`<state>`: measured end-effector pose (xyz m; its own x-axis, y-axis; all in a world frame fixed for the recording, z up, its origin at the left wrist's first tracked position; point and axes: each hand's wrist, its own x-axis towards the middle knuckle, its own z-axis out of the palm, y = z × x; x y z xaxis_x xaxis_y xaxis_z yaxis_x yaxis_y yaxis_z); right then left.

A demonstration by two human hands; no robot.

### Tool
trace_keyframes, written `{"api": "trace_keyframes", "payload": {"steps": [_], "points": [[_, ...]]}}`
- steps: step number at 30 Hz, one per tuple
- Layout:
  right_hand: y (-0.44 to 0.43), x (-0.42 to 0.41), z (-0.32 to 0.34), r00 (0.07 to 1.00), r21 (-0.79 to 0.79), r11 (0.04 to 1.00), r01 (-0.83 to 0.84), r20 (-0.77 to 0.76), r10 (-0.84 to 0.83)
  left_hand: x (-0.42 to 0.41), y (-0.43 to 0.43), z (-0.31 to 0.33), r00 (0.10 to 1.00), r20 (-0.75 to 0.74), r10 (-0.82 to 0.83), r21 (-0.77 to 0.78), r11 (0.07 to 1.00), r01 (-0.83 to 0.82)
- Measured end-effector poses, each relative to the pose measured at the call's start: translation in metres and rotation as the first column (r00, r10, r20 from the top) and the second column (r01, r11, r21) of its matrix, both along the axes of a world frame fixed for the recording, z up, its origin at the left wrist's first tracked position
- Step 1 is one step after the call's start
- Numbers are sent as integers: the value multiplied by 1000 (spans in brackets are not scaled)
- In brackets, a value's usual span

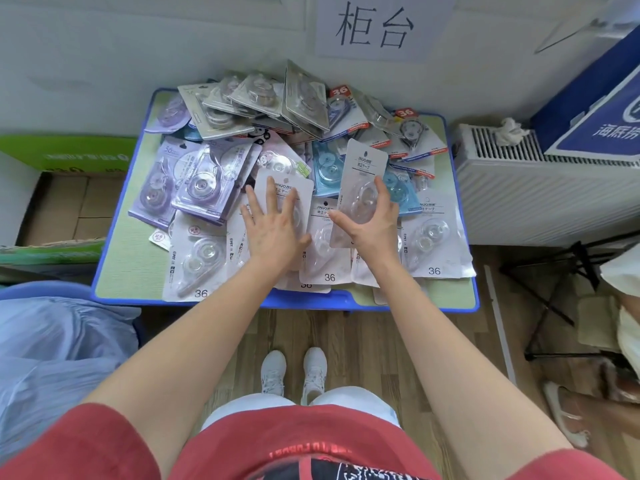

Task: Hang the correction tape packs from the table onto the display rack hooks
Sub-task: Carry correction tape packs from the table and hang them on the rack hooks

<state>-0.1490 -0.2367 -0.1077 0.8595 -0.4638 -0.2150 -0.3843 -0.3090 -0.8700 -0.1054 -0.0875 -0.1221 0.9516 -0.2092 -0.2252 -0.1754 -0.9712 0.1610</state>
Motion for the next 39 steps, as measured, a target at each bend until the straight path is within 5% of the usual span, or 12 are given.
{"api": "trace_keyframes", "payload": {"steps": [8, 18, 29, 39], "points": [[-5, -12, -13, 988, -287, 947, -143, -91, 121, -9, 10, 1, 997, 22, 73, -39, 997, -72], [23, -61, -14, 968, -452, 862, -229, -203, 150, -53, 31, 9, 997, 73, 32, -88, 996, -26], [100, -211, -12, 956, -536, 842, -53, -272, -112, -163, 89, 7, 977, 83, -197, -150, 967, 207], [152, -415, -26, 850, -485, 846, 220, -331, -410, -318, 100, -1, 861, 80, -502, -177, 843, 508]]}}
